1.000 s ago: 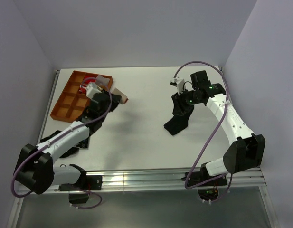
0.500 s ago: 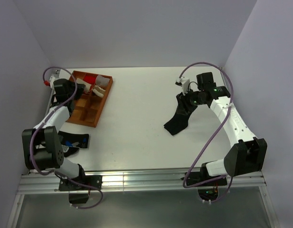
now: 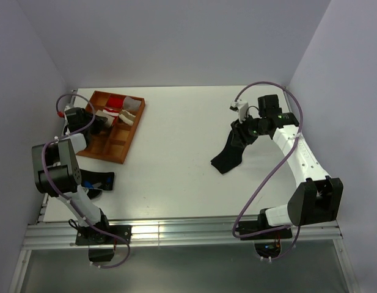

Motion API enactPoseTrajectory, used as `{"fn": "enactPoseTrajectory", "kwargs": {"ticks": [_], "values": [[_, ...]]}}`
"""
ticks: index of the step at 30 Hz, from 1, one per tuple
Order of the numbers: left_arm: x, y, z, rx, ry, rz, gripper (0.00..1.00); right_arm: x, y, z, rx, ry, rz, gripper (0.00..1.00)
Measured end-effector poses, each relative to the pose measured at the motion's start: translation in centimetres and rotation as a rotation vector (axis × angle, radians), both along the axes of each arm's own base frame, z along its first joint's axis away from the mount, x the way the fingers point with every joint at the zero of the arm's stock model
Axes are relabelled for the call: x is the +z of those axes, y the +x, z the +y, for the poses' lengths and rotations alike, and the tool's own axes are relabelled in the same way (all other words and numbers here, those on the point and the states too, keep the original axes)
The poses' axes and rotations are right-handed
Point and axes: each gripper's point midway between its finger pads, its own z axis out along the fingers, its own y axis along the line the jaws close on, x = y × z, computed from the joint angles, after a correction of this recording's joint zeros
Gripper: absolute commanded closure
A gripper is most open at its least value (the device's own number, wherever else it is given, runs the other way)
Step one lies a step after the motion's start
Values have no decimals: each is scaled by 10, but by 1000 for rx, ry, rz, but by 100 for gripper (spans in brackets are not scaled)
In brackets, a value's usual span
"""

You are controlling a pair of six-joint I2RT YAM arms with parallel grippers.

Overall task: Roll the socks
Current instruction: Place the sock in the storage box.

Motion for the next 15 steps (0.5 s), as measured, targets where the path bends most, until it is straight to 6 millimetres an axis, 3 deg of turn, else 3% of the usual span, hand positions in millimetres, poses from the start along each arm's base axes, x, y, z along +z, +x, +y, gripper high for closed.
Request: {"fn": "enactPoseTrajectory", "kwargs": {"ticks": [4, 15], "values": [[-13, 2, 1, -1, -12, 17, 100, -4, 0, -2, 3, -3, -2, 52], [-18, -1, 7, 28, -28, 56, 100, -12, 0, -5, 0, -10, 8, 52]]}}
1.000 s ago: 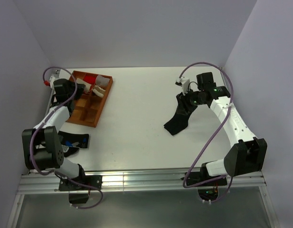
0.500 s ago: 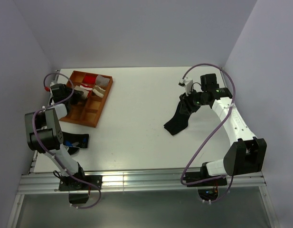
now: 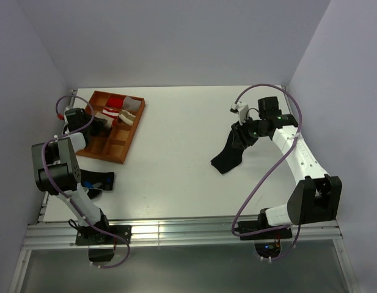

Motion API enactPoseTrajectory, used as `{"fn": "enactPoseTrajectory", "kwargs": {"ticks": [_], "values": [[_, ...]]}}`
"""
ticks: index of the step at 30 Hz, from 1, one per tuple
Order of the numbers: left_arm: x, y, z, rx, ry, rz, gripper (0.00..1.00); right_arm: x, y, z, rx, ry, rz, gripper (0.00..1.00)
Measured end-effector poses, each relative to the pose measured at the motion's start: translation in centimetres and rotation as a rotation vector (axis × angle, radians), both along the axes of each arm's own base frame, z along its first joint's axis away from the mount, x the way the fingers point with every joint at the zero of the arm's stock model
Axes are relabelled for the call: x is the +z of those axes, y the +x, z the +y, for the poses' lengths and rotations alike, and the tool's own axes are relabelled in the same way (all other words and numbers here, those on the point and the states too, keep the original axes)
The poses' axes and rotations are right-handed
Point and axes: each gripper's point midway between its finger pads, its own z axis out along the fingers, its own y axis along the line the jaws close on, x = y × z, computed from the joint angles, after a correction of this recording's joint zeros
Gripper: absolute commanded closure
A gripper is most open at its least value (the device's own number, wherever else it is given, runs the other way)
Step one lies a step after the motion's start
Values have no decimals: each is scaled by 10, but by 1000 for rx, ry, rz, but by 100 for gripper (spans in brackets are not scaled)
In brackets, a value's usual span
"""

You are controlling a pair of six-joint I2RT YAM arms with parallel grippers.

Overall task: Roll the socks
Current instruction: Place the sock in the storage box.

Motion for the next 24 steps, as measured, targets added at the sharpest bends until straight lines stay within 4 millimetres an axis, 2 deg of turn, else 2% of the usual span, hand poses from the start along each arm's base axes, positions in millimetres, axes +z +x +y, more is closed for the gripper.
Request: {"fn": "enactPoseTrajectory", "kwargs": {"ticks": [14, 24], "values": [[-18, -15, 8, 43, -1, 103, 100, -12, -4, -1, 3, -5, 27, 53], [-30, -21, 13, 77, -4, 220, 100, -11, -5, -1, 7, -9, 19, 53]]}}
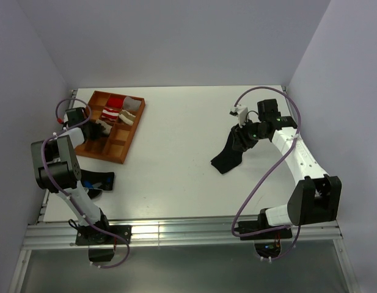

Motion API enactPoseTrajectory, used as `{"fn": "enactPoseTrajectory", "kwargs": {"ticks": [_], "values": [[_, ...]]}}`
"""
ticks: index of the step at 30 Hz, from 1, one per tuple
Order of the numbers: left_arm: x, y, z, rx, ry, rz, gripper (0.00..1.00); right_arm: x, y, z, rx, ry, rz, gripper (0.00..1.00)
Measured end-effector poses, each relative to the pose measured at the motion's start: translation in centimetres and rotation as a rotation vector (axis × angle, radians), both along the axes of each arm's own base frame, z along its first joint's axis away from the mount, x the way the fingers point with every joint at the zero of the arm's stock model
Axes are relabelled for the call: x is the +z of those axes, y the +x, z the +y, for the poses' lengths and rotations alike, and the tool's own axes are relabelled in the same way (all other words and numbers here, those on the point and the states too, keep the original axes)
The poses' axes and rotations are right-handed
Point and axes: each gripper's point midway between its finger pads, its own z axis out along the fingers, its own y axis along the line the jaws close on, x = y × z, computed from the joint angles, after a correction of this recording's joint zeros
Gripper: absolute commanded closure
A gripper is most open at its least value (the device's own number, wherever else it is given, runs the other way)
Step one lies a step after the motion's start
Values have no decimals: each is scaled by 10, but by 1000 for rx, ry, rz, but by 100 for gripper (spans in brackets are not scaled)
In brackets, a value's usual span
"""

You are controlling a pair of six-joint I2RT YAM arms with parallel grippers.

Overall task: Roll the socks
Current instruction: Place the sock in the storage box.

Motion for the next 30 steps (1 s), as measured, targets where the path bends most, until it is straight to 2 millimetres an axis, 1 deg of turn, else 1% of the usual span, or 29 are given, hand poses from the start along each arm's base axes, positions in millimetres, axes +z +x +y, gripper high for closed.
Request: {"fn": "enactPoseTrajectory", "kwargs": {"ticks": [9, 14, 17, 18, 19, 20, 26, 30], "values": [[-4, 0, 2, 41, -14, 88, 100, -2, -3, -2, -2, -3, 4, 54], [-6, 3, 9, 86, 4, 177, 100, -2, -3, -2, -3, -4, 5, 54], [-6, 8, 13, 114, 19, 236, 100, -3, -3, -3, -2, -5, 4, 54], [-6, 9, 13, 122, 27, 253, 97, -3, -3, -3, -2, -5, 6, 54], [-6, 10, 13, 128, 35, 266, 90, -3, -2, -3, -2, -6, 7, 54], [-7, 10, 13, 131, 41, 274, 87, -4, -2, -3, -2, -7, 9, 55], [-8, 10, 11, 145, 48, 278, 80, -8, -2, -4, -2, -10, 19, 55], [-7, 10, 11, 147, 55, 275, 71, -8, -1, -6, -5, -11, 20, 55]]}}
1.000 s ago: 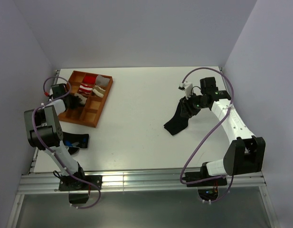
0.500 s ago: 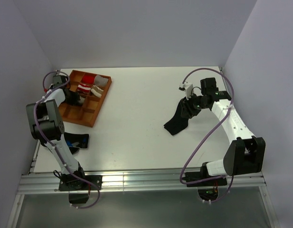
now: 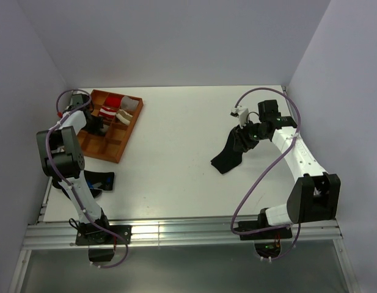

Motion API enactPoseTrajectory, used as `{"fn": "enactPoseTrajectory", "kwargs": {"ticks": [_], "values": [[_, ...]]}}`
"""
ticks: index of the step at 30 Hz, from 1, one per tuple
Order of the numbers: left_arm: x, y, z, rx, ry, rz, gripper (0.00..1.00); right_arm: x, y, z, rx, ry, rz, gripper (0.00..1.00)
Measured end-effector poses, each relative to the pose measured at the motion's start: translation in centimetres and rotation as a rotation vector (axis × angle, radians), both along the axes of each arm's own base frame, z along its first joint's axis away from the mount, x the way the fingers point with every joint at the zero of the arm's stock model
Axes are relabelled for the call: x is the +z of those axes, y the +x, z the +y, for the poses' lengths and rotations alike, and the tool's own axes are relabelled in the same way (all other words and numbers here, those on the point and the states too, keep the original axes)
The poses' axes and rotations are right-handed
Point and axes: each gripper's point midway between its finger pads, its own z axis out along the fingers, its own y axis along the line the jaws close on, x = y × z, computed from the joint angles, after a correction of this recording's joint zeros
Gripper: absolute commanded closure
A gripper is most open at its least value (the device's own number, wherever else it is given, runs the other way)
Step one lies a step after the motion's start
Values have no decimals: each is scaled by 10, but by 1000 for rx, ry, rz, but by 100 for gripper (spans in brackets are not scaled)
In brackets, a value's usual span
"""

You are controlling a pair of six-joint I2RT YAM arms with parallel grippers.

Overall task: Roll the socks
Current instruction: Place the sock in the storage box.

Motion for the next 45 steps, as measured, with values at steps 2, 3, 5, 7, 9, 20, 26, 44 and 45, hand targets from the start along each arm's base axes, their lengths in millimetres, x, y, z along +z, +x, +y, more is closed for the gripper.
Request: {"fn": "enactPoseTrajectory", "kwargs": {"ticks": [2, 3, 5, 7, 9, 20, 26, 44, 45], "values": [[0, -1, 0, -1, 4, 1, 67, -1, 0, -1, -2, 0, 3, 55], [0, -1, -1, -1, 4, 2, 66, -2, 0, -1, -2, 0, 6, 55], [0, -2, -1, -2, 4, 2, 66, -4, 0, -1, -2, 0, 13, 55], [0, -3, -2, -3, 4, 1, 71, -5, 0, -1, -3, -1, 20, 55], [0, -2, -3, -6, 0, -4, 87, -6, 0, -1, -4, -1, 22, 55], [0, 0, -8, 5, -65, -32, 100, -6, 1, -4, -10, -5, 22, 55], [-5, 2, -11, 39, -135, -64, 100, -8, 2, -6, -14, -10, 26, 56], [-4, 14, -38, 36, -325, -155, 88, -17, 4, -11, -12, -31, 42, 57], [-4, 14, -38, 33, -321, -151, 82, -17, 4, -11, -12, -31, 45, 57]]}}
